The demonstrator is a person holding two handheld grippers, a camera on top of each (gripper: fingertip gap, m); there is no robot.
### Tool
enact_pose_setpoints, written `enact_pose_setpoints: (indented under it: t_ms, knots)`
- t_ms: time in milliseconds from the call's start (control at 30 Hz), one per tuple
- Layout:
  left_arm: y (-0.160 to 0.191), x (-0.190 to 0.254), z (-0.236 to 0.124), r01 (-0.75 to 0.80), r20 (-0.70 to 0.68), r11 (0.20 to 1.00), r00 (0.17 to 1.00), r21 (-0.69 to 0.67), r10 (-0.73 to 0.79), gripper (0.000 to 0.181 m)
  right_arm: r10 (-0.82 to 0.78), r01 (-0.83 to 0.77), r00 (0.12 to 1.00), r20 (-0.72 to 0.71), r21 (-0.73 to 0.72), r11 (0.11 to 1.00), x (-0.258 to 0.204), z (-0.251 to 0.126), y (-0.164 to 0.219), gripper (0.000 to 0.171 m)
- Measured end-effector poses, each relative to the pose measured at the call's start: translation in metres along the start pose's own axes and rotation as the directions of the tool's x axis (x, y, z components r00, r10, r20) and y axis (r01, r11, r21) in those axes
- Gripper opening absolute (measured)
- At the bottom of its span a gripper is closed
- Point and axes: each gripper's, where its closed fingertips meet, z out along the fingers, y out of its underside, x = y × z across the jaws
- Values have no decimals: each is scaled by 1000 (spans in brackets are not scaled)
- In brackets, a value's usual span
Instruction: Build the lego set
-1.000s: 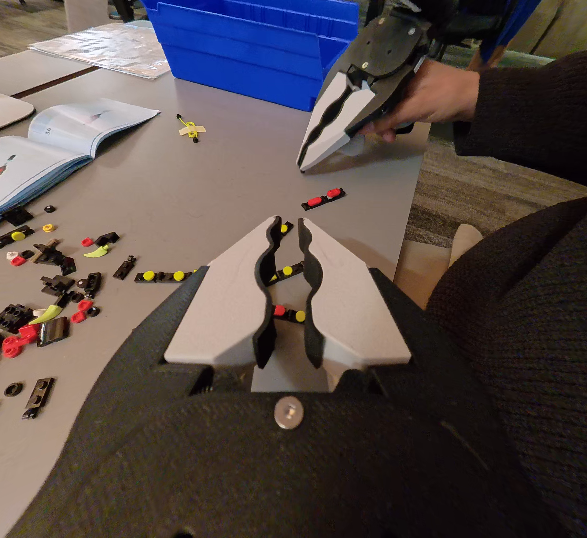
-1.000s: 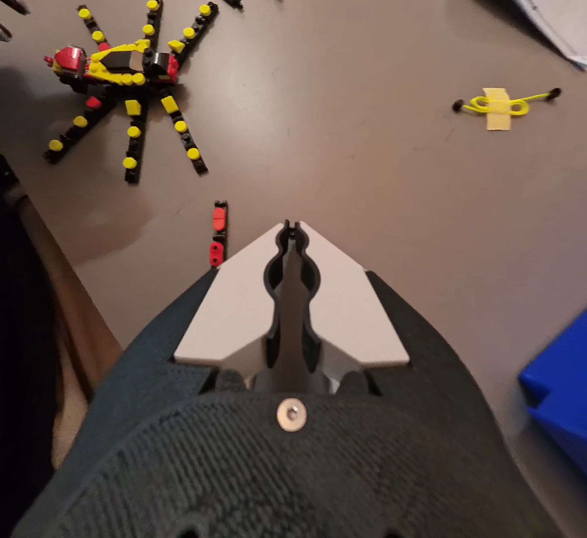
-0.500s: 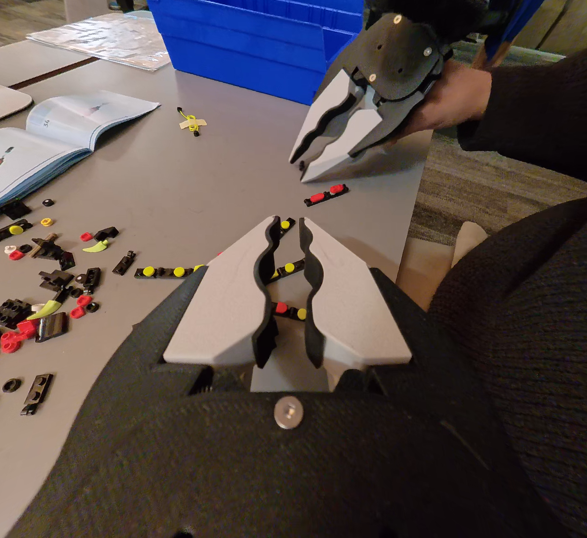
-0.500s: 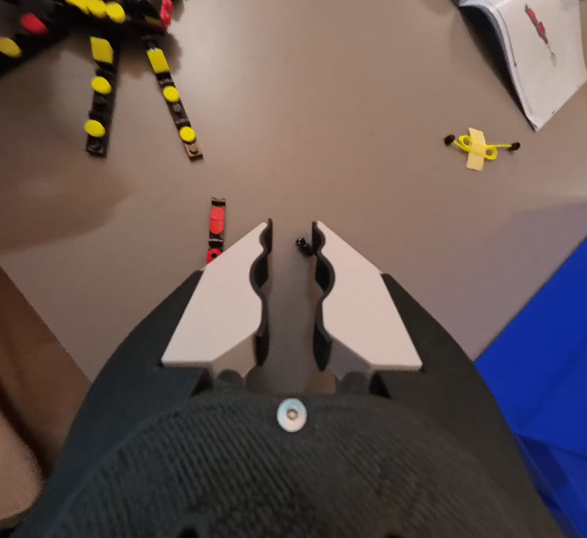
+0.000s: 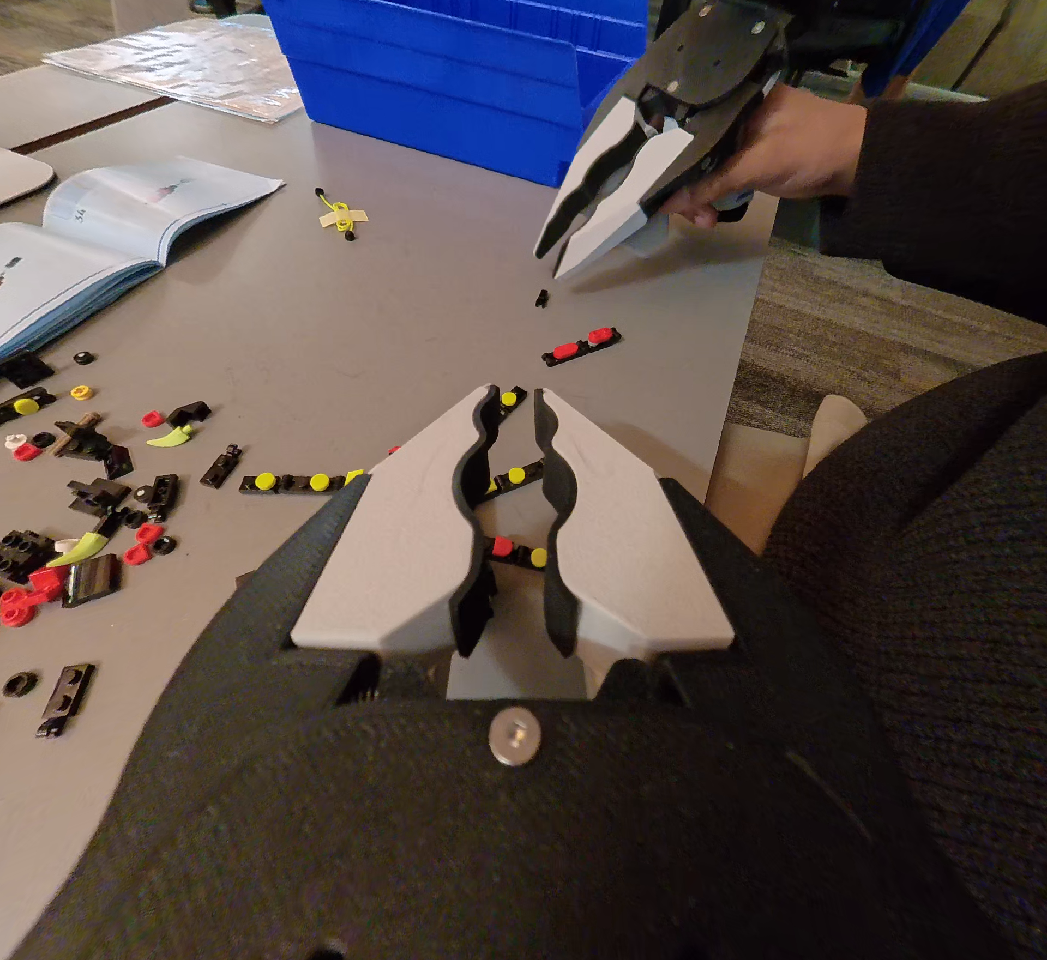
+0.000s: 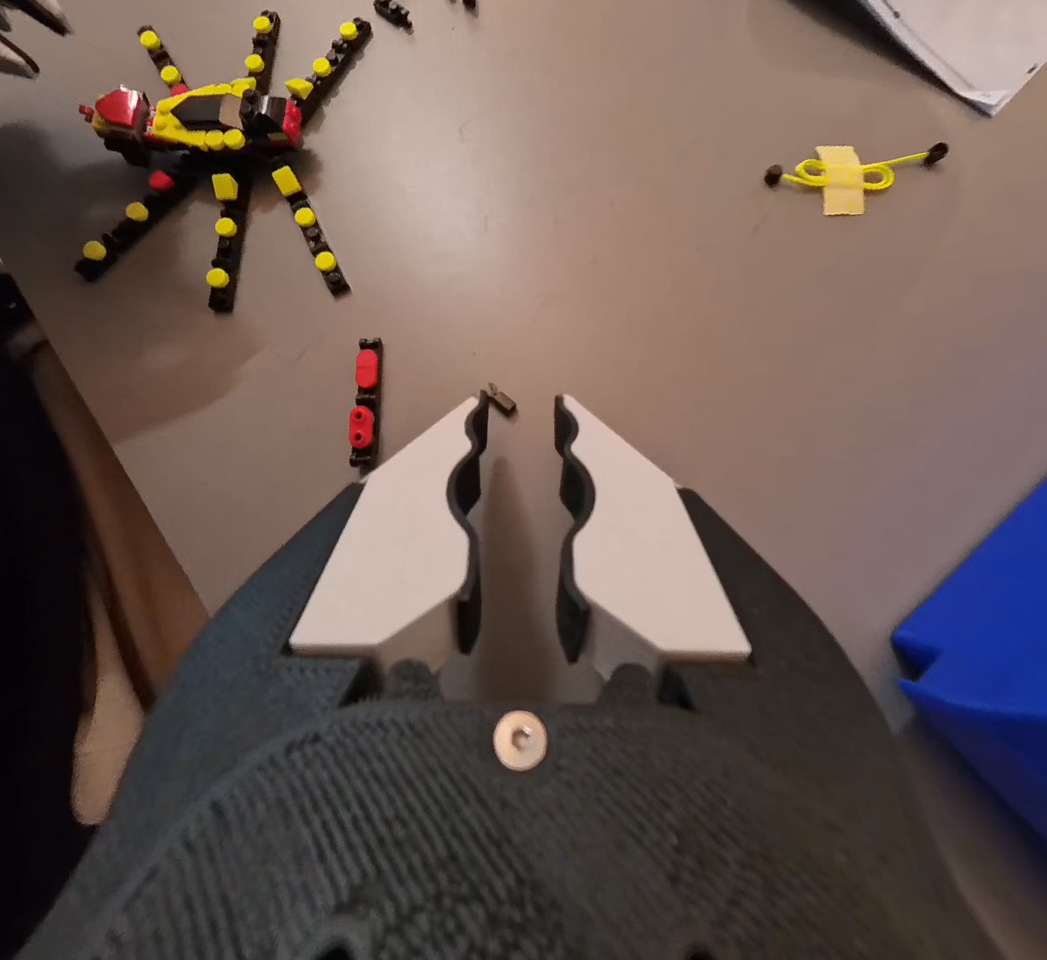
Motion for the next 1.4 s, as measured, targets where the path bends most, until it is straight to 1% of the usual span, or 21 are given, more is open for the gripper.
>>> enact_pose_setpoints:
  t_ms: [200,433,600,667,733,867,900,967,1067,1133,1267,1333,1400]
  knots:
    - [0,0,0,6,-3,1000,1000,-1,-6,10,-58,58,998,-4,-34,998,-6,8,2,18]
    - [1,0,0,10,-5,1000,1000,-2,-10,10,-15,15,1000,13,-15,1000,-7,9,1,17]
    - [2,-1,0,11,-5,1000,1000,-4,-11,10,-6,7,1000,12,-53,999,-6,15,8,17]
    - [2,-1,0,10,-5,1000,1000,-6,-10,10,1,-1,1000,12,-48,999,-6,15,7,15]
    - [2,-1,1,10,-5,1000,1000,-8,-10,10,11,-11,1000,-2,-51,999,-4,15,8,5]
    - [3,-1,1,7,-5,1000,1000,-9,-8,10,27,-26,999,17,-54,998,-7,15,8,3]
    - [3,-1,1,7,-4,1000,1000,-10,-7,10,27,-26,999,23,-42,999,-9,14,5,3]
    - [3,-2,0,9,-3,1000,1000,-9,-9,10,26,-27,999,46,29,999,-16,11,-11,3]
    - [3,-2,0,22,-14,1000,1000,-5,-22,9,14,-43,986,164,180,983,-44,3,-44,3]
    - [2,0,0,45,-32,999,998,4,-45,10,-35,-27,970,239,253,967,-68,-3,-60,3]
    - [-7,7,-2,156,-114,987,982,40,-151,14,-171,85,952,256,315,945,-100,-5,-73,3]
    - [-9,9,-2,196,-148,980,971,45,-188,17,-207,108,941,269,342,934,-112,-7,-78,3]
    - [-9,16,-3,199,-190,979,964,45,-187,20,-216,101,929,302,354,930,-123,-8,-82,3]
